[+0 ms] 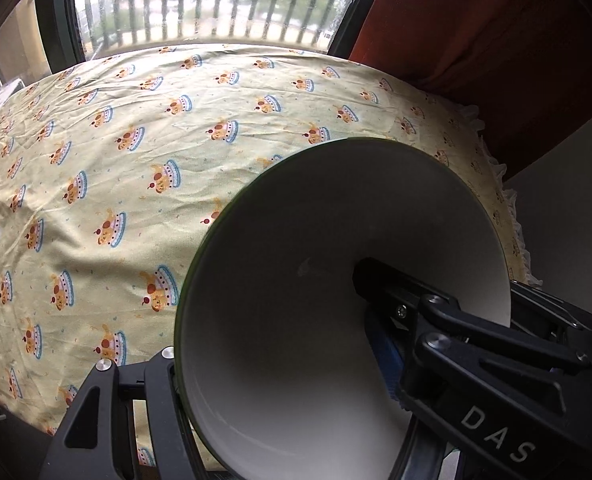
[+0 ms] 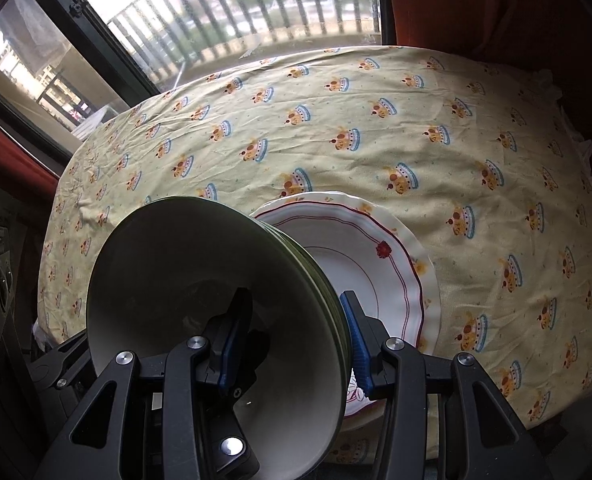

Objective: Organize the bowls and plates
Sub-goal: 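Lower the nested bowls with both grippers onto the red-rimmed plate stack, then open both grippers to release the bowls on the plates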

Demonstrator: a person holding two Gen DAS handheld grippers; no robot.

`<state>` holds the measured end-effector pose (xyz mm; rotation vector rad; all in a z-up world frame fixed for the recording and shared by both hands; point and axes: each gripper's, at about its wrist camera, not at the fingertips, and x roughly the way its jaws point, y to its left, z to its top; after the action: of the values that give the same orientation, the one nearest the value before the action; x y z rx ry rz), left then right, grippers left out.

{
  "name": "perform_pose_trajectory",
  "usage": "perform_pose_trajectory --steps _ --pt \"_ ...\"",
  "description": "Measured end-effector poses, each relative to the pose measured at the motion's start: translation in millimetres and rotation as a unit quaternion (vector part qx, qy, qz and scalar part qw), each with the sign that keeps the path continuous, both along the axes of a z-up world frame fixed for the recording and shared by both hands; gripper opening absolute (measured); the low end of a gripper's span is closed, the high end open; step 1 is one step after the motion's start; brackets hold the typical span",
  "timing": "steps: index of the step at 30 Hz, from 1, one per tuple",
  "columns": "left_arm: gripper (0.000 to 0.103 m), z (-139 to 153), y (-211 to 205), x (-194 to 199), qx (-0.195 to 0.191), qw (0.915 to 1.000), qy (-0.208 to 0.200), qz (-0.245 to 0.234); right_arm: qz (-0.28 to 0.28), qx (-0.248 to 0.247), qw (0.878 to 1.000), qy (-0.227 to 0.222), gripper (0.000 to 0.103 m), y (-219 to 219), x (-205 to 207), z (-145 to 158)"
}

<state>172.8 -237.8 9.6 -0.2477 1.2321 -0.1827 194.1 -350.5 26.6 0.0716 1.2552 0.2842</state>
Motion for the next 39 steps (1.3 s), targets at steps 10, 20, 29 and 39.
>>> perform_pose_trajectory --steps 10,20,29,39 --pt "0.069 -18 -13 9 -0.02 0.9995 0.024 0.007 0.01 -0.024 0.999 0.022 0.049 -10 10 -16" --pt "0.068 -26 -20 25 -0.008 0.9995 0.03 -0.011 0.01 -0.038 0.999 0.036 0.049 -12 24 -28" --pt "0.069 -23 -28 23 0.025 0.9991 0.019 -0.027 -0.003 -0.024 0.999 0.022 0.05 -19 23 -34" --pt "0.082 -23 -16 9 0.061 0.9979 0.02 0.008 -0.03 -0.043 0.999 -0.004 0.078 -26 13 -34"
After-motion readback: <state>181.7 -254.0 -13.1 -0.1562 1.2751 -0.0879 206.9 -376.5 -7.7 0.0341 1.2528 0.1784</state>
